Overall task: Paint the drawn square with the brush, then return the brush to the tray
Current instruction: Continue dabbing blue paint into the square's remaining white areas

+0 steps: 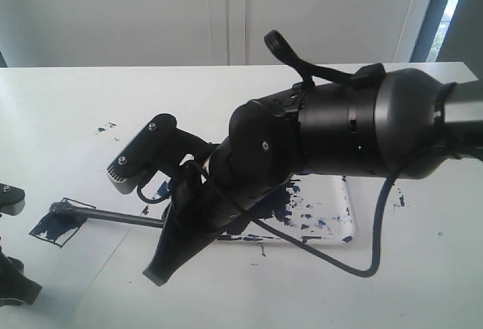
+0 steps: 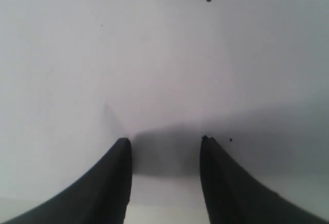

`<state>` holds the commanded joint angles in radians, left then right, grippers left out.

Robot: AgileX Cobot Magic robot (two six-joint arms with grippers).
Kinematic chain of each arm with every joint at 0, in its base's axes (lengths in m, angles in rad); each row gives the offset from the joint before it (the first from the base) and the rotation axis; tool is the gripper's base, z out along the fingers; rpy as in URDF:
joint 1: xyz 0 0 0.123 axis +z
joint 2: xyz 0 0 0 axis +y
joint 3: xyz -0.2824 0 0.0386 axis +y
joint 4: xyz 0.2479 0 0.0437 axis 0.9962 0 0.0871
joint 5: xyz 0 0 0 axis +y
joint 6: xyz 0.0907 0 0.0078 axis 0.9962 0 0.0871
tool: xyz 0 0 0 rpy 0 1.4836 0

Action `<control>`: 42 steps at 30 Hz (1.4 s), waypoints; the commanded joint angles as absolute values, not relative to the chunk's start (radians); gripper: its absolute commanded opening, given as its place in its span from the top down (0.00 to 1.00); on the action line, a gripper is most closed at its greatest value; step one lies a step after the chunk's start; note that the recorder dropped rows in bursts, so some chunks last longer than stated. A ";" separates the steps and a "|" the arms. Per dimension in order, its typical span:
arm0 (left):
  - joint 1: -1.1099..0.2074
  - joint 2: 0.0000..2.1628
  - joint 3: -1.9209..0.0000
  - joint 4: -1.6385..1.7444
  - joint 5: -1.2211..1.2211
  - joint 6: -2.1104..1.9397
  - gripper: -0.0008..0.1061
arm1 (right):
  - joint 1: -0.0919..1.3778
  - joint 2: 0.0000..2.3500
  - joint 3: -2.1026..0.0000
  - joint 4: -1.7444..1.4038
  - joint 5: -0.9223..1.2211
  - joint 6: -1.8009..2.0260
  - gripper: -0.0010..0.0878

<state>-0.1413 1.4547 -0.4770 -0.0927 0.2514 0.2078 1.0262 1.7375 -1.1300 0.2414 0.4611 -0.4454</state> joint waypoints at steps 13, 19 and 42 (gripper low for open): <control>-0.141 1.455 -0.477 -0.093 0.251 0.208 0.55 | 1.026 1.738 -1.130 0.105 0.463 -0.336 0.99; -0.141 1.455 -0.477 -0.093 0.251 0.208 0.55 | 1.026 1.738 -1.130 0.105 0.468 -0.336 0.99; -0.141 1.455 -0.477 -0.093 0.238 0.208 0.55 | 1.026 1.718 -1.130 0.313 0.531 -0.520 0.99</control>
<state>-0.1413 1.4547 -0.4770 -0.0927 0.2377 0.2078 1.0262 1.7180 -1.1300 0.3128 0.5312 -0.5205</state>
